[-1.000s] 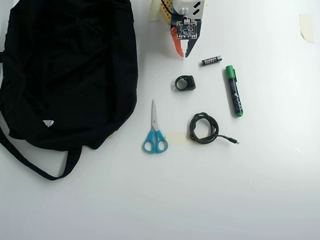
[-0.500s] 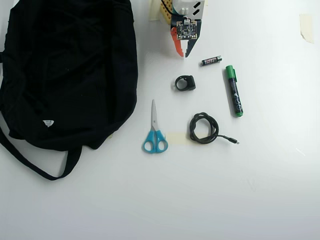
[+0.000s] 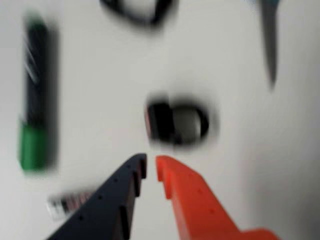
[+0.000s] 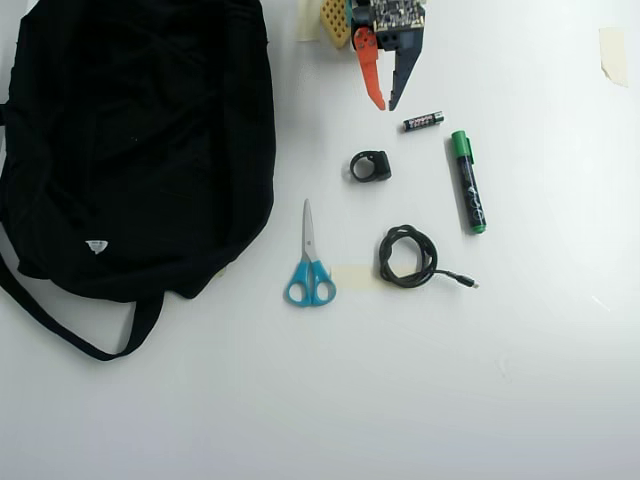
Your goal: Put the green marker into the black bag
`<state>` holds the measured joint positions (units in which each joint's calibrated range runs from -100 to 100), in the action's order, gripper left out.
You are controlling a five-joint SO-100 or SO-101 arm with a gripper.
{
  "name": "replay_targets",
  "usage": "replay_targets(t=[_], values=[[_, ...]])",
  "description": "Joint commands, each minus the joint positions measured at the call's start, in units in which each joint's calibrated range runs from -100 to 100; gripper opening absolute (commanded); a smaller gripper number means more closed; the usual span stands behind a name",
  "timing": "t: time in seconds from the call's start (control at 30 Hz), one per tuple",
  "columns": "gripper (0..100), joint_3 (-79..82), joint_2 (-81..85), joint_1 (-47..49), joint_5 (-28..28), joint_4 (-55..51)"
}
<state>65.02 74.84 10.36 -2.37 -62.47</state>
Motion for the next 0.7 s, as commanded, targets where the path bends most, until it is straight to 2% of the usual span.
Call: replay_targets(t=[0.0,0.37,0.67], values=[[2,-10.93,-6.38,0.34,0.17,5.54],[2,-14.43,-15.84,1.16,0.11,29.74],[2,-25.39,-26.71,-0.26,0.22,36.98]])
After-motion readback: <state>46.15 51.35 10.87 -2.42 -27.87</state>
